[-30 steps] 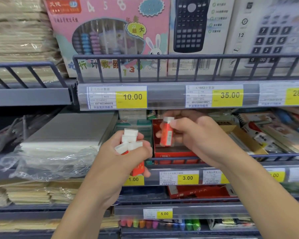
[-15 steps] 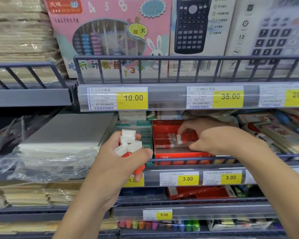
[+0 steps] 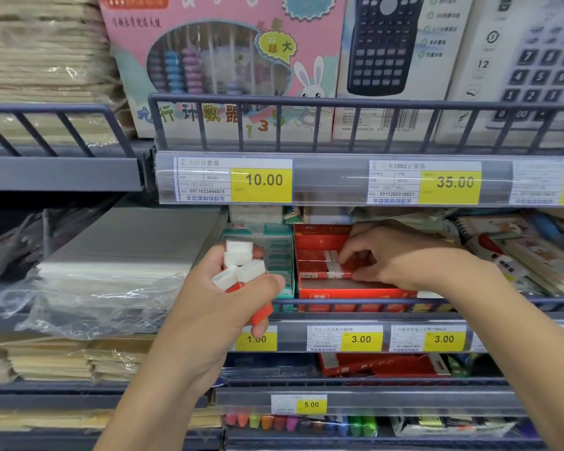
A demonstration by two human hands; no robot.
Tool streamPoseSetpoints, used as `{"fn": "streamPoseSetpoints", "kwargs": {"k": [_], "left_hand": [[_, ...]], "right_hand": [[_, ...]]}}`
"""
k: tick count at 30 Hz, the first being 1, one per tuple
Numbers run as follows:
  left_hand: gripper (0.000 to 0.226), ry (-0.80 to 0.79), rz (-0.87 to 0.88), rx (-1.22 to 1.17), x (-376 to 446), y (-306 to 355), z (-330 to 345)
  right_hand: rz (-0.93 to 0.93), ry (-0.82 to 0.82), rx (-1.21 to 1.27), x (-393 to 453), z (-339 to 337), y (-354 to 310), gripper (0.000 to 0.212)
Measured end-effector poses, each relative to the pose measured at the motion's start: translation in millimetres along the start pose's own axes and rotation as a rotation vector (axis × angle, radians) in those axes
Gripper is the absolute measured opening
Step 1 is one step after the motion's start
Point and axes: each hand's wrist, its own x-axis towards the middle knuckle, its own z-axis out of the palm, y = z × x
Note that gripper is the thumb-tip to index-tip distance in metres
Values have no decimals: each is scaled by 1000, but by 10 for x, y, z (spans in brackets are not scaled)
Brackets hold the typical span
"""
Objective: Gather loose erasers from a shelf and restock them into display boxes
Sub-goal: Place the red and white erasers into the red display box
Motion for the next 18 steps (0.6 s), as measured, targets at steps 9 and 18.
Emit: {"fn": "streamPoseSetpoints", "kwargs": {"k": [9, 18], "left_hand": [[38, -14, -23, -15, 6, 8, 25], [31, -36, -25, -17, 14, 11, 112]], "right_hand": [[93, -48, -44, -9, -35, -4, 45], [87, 95, -82, -142, -89, -43, 37]]}}
